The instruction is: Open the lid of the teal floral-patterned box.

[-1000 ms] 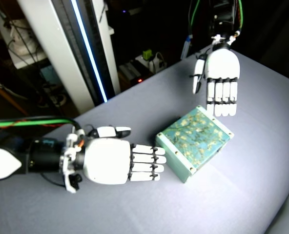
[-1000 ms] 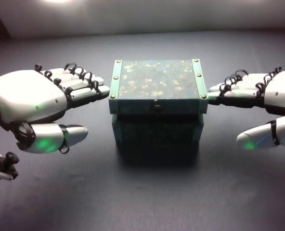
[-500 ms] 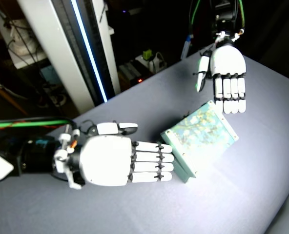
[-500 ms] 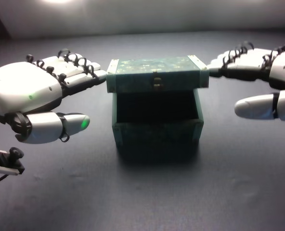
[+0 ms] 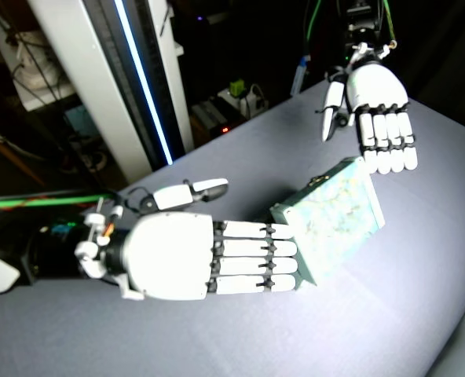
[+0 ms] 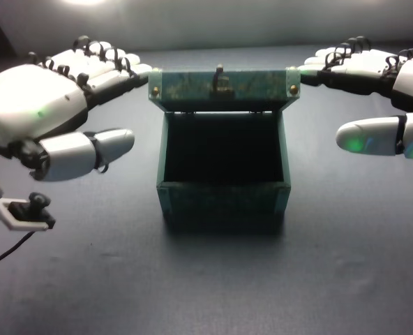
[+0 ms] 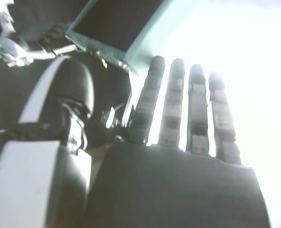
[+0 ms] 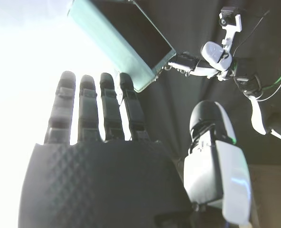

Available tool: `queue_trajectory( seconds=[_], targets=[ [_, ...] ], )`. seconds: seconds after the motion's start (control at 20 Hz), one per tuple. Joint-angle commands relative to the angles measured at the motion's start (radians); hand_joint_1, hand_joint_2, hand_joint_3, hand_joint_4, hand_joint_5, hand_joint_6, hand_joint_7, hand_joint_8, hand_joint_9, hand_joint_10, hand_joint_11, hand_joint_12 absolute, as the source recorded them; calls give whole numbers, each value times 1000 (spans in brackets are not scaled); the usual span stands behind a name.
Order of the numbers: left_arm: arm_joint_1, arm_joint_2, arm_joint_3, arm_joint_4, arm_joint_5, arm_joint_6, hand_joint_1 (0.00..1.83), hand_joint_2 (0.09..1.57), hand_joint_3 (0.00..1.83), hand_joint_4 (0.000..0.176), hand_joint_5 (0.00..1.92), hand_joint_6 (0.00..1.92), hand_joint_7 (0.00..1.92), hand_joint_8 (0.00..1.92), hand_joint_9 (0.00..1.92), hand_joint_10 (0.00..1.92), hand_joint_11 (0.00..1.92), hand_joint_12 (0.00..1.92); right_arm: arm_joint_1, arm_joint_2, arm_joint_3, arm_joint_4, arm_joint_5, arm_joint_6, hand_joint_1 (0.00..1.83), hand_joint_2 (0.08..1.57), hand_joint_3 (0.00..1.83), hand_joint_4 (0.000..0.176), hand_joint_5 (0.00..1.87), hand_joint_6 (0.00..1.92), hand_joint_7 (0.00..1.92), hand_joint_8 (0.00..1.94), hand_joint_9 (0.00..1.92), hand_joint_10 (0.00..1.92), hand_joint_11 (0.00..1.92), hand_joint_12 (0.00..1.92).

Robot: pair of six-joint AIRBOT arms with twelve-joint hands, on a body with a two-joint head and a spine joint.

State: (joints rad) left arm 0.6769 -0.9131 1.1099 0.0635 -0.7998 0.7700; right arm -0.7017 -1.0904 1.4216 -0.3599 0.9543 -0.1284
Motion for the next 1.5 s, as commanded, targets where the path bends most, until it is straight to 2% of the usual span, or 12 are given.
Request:
queue_trajectory(
  seconds=[0.0,0.25,0.55,0.6,0.75,1.0,1.15,1.45],
  targets=[
    [-17,-9,-3,11,-154,-3,0,1570,82,0,86,5,73,7,25,5,4,5,9,-4,-2,37,164,11,0,1179,0,0,132,0,101,5,48,13,34,42],
    [-18,-25,2,-11,-173,10,0,1571,92,0,103,4,65,2,22,1,0,0,33,-28,19,41,165,11,0,1214,14,0,142,5,110,6,67,14,53,49],
    [-20,-60,20,-70,-206,33,8,1571,255,0,98,0,62,0,23,4,16,7,34,-65,54,94,165,8,0,1223,10,0,149,5,122,7,67,8,39,44],
    [-20,-72,26,-91,-215,42,0,1571,134,0,95,1,49,2,31,3,37,18,34,-73,62,105,165,8,0,1232,12,0,120,0,100,0,52,1,26,40],
    [-23,-98,46,-127,-219,54,0,1524,30,0,111,1,68,2,31,0,13,10,34,-92,80,132,165,4,0,1267,23,0,116,0,109,3,75,9,45,50],
    [-28,-121,74,-175,-219,68,0,1546,23,0,107,2,81,4,46,6,31,18,34,-108,103,161,164,4,0,1276,15,0,142,7,128,6,88,7,61,67],
    [-37,-124,78,-212,-224,108,0,1570,51,0,104,1,89,5,52,6,38,22,44,-117,119,167,146,4,0,1278,12,0,138,3,112,1,63,1,25,58],
    [-69,-151,122,-246,-194,122,0,1557,33,0,95,0,77,4,31,3,18,12,69,-150,163,167,91,4,0,1278,3,0,162,6,145,8,101,12,59,86]
  ],
)
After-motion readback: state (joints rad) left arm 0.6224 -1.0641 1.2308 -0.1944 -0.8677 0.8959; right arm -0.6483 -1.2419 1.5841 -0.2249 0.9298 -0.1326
